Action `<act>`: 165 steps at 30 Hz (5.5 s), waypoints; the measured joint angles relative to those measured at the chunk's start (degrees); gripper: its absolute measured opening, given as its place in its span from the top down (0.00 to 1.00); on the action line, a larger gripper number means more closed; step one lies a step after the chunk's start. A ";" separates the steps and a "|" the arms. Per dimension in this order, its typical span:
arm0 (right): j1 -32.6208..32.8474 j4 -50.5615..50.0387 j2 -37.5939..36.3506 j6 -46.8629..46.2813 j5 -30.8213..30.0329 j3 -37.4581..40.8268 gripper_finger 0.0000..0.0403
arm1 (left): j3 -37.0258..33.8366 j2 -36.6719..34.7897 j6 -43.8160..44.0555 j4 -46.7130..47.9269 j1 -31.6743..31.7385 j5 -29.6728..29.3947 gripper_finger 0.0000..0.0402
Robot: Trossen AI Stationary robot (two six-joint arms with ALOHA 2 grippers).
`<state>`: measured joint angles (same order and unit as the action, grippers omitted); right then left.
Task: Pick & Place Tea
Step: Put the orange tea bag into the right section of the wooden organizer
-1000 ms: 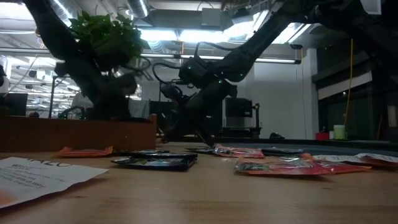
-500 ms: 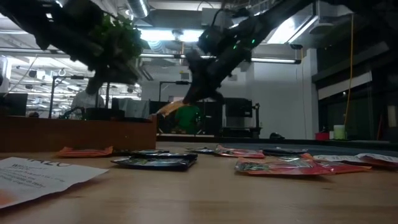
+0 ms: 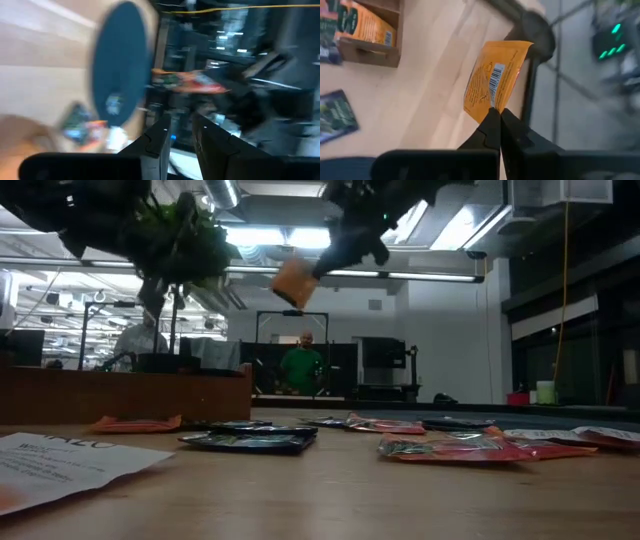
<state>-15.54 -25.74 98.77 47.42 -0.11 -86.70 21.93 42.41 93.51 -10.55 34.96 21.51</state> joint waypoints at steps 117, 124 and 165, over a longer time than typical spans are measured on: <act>9.05 31.54 -1.89 28.38 -15.86 -0.04 0.94 | 13.49 8.68 3.75 -18.03 0.02 10.45 0.99; 9.16 25.26 -5.36 15.23 -17.47 -0.07 0.81 | 13.49 8.70 3.50 -18.08 -0.04 13.62 0.99; 6.06 -5.13 -15.72 -48.77 -7.73 -0.09 0.64 | 29.86 16.77 -62.92 44.85 -28.26 -5.22 0.99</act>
<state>-9.47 -30.87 83.05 -1.34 -7.84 -86.78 51.79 59.19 30.59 34.30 6.70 16.29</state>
